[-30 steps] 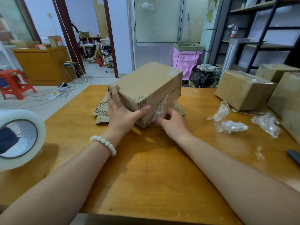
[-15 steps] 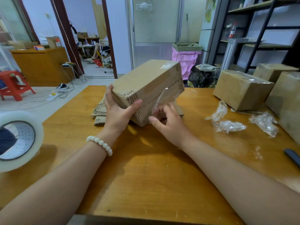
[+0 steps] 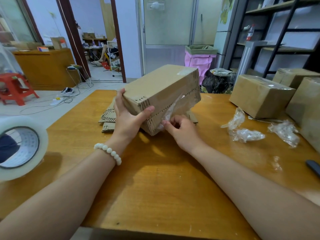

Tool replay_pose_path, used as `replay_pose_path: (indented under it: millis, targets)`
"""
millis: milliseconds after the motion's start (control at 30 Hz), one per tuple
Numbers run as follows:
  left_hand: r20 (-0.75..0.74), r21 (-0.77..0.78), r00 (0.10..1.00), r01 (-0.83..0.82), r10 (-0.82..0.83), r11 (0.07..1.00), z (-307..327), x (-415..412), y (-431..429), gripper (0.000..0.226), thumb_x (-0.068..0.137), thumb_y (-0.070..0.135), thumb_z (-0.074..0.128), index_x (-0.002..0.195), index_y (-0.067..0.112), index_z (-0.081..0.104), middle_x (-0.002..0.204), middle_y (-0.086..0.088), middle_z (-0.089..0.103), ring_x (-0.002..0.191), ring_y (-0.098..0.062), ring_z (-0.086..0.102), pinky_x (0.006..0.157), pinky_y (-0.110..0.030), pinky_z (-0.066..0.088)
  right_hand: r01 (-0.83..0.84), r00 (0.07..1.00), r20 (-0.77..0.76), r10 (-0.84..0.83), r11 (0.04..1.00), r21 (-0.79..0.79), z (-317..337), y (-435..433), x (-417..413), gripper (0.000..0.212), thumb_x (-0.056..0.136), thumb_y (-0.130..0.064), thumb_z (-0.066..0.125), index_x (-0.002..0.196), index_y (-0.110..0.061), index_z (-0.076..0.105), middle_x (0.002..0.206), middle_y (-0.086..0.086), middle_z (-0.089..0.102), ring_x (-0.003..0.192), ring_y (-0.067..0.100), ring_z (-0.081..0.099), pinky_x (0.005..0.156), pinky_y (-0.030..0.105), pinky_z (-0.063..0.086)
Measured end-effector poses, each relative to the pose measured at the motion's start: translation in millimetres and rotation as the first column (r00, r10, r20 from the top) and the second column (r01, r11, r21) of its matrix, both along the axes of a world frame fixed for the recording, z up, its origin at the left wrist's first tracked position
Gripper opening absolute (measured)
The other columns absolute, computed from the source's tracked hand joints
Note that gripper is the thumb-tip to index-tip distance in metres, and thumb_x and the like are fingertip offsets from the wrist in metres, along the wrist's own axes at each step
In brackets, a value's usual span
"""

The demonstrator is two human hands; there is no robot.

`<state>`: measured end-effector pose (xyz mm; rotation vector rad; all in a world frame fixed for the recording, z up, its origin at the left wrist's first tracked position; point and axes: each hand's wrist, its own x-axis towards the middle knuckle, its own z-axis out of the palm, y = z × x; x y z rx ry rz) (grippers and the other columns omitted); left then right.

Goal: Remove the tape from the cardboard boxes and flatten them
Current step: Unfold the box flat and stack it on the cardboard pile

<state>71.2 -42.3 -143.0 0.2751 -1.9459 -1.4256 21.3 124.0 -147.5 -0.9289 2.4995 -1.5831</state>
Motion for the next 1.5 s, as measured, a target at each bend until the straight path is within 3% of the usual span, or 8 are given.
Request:
replay_pose_path:
  millis: [133, 300, 667, 867, 1033, 1200, 1300, 1500]
  targets:
    - [-0.011, 0.064, 0.999, 0.051, -0.05, 0.997, -0.4, 1.8, -4.6, 0.117, 0.043, 0.079, 0.078, 0.139, 0.047, 0.019, 0.149, -0.005, 0.029, 0.135, -0.028, 0.039, 0.102, -0.055, 0.046, 0.005, 0.994, -0.108, 0.003, 0.997, 0.074, 4.9, 1.1, 0.8, 0.031, 0.095, -0.026, 0.055, 0.068, -0.016, 0.041, 0.082, -0.005, 0.038, 0.07, 0.004, 0.037, 0.06, 0.01, 0.029]
    - [-0.027, 0.085, 0.997, 0.072, -0.069, 0.994, 2.5, 4.4, -3.3, 0.126, 0.039, 0.08, 0.077, 0.143, 0.038, 0.019, 0.149, -0.006, 0.029, 0.135, -0.024, 0.037, 0.102, -0.054, 0.046, -0.01, 0.988, -0.151, 0.023, 0.996, 0.088, 8.1, 4.1, -2.5, 0.032, 0.091, -0.022, 0.057, 0.066, -0.017, 0.038, 0.084, -0.004, 0.04, 0.072, 0.005, 0.037, 0.065, 0.022, 0.031]
    - [-0.072, 0.044, 0.994, 0.081, -0.078, 0.996, 2.2, 5.7, -1.5, 0.103, 0.052, 0.063, 0.072, 0.139, 0.039, 0.022, 0.147, -0.005, 0.031, 0.134, -0.021, 0.036, 0.107, -0.046, 0.042, -0.051, 0.978, -0.205, 0.048, 0.999, -0.011, 11.1, 6.8, -4.3, 0.033, 0.086, -0.009, 0.061, 0.065, -0.014, 0.037, 0.085, -0.003, 0.039, 0.073, 0.008, 0.042, 0.069, 0.023, 0.042]
    - [-0.199, 0.123, 0.971, 0.156, -0.13, 0.98, 6.3, 8.0, 0.0, 0.085, 0.056, 0.055, 0.067, 0.127, 0.035, 0.026, 0.134, -0.008, 0.039, 0.11, -0.01, 0.05, 0.068, -0.009, 0.05, -0.035, 0.955, -0.296, 0.03, 0.999, -0.011, 3.8, 11.3, -2.2, 0.026, 0.087, -0.035, 0.065, 0.069, -0.025, 0.048, 0.08, -0.01, 0.047, 0.072, -0.001, 0.045, 0.066, 0.011, 0.036]
    - [-0.246, 0.153, 0.964, 0.146, -0.105, 0.977, 4.1, 6.7, -2.2, 0.081, 0.059, 0.054, 0.067, 0.126, 0.035, 0.026, 0.136, -0.013, 0.042, 0.118, -0.02, 0.05, 0.072, -0.011, 0.051, -0.065, 0.983, -0.17, 0.066, 0.998, 0.014, 3.1, 10.5, -2.1, 0.042, 0.081, -0.057, 0.053, 0.083, -0.018, 0.065, 0.092, -0.006, 0.059, 0.09, 0.01, 0.055, 0.081, 0.026, 0.045]
    - [-0.231, 0.133, 0.962, 0.182, -0.148, 0.974, 2.2, 5.8, -2.8, 0.082, 0.058, 0.059, 0.07, 0.124, 0.037, 0.026, 0.132, -0.008, 0.044, 0.117, -0.018, 0.05, 0.074, -0.011, 0.05, -0.106, 0.974, -0.2, 0.109, 0.994, 0.025, 5.6, 8.6, 3.8, 0.019, 0.092, -0.029, 0.059, 0.086, -0.012, 0.066, 0.094, -0.005, 0.054, 0.089, 0.006, 0.05, 0.075, 0.013, 0.038]
    - [-0.216, 0.132, 0.96, 0.209, -0.178, 0.969, 3.1, 7.0, -3.0, 0.094, 0.051, 0.072, 0.076, 0.125, 0.038, 0.028, 0.128, -0.005, 0.046, 0.111, -0.014, 0.054, 0.077, -0.018, 0.053, -0.117, 0.969, -0.213, 0.127, 0.991, 0.059, 6.6, 9.3, 3.8, 0.015, 0.093, -0.021, 0.057, 0.089, -0.009, 0.065, 0.106, 0.004, 0.053, 0.1, 0.012, 0.048, 0.084, 0.018, 0.036]
    - [-0.254, 0.123, 0.952, 0.206, -0.17, 0.971, 6.5, 8.8, -5.9, 0.074, 0.062, 0.052, 0.065, 0.126, 0.035, 0.032, 0.123, -0.002, 0.048, 0.107, -0.014, 0.055, 0.074, -0.024, 0.053, -0.123, 0.943, -0.285, 0.171, 0.976, 0.181, 15.7, 16.4, 4.4, 0.012, 0.089, -0.016, 0.055, 0.078, -0.014, 0.056, 0.105, -0.006, 0.046, 0.101, 0.007, 0.037, 0.08, 0.01, 0.031]
